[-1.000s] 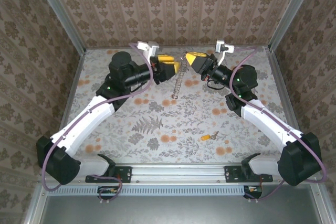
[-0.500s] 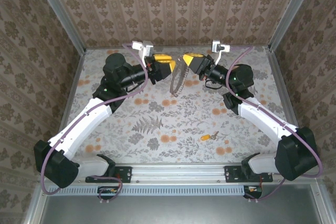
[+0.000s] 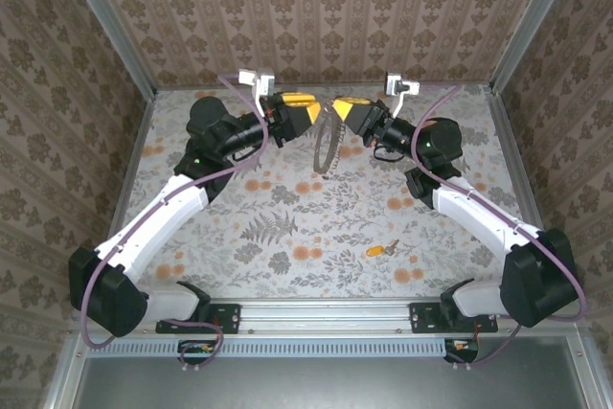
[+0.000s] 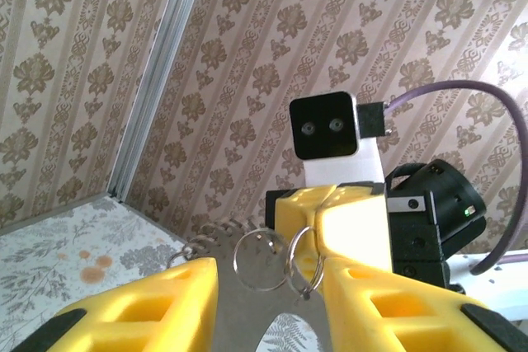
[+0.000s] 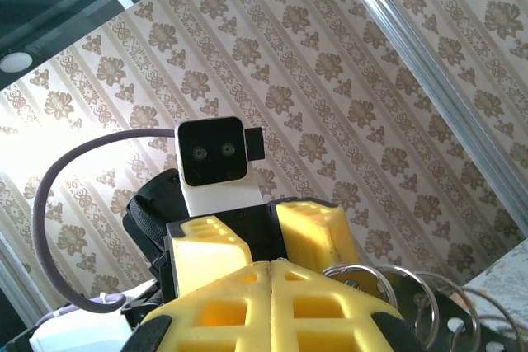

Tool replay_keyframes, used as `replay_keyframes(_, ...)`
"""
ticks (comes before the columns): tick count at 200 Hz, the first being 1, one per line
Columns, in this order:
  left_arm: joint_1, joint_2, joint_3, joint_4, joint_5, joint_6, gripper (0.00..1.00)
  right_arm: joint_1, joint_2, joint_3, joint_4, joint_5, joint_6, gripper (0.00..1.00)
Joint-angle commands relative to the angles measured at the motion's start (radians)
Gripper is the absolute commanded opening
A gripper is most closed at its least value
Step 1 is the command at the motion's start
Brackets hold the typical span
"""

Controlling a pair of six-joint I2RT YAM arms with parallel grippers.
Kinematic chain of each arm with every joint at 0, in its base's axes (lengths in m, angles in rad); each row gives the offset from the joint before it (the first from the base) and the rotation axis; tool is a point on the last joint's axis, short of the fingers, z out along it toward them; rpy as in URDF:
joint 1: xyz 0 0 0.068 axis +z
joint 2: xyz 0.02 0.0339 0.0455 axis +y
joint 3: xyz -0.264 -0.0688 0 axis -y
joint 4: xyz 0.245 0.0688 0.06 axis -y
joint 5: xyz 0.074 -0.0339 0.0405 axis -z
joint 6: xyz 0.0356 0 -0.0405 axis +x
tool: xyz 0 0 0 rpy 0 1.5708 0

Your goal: Put the keys on the keyring

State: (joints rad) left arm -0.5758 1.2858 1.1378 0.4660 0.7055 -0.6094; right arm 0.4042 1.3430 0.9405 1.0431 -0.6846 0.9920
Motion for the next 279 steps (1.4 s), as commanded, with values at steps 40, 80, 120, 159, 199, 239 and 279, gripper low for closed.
replay_keyframes(40,0.004,0.036,0.007,0.088,0.048,-0.059,0.38,0.012,0.009,0.03,0.083,-0.011,0.02,0.0)
replay_keyframes(80,0.001,0.047,0.006,0.111,0.058,-0.075,0.38,0.013,0.014,0.034,0.083,-0.011,0.022,0.0)
replay_keyframes(120,-0.005,0.051,0.01,0.119,0.07,-0.077,0.37,0.016,0.019,0.035,0.084,-0.009,0.022,0.0)
replay_keyframes(159,-0.013,0.055,0.009,0.123,0.08,-0.078,0.33,0.016,0.021,0.035,0.083,-0.006,0.022,0.0)
replay_keyframes(199,-0.021,0.058,0.009,0.136,0.089,-0.079,0.27,0.016,0.025,0.035,0.081,-0.006,0.021,0.0)
replay_keyframes(239,-0.027,0.058,0.01,0.141,0.094,-0.076,0.14,0.017,0.025,0.031,0.074,-0.003,0.015,0.0)
replay_keyframes(279,-0.033,0.055,0.008,0.145,0.096,-0.077,0.0,0.018,0.028,0.029,0.052,-0.001,0.006,0.0)
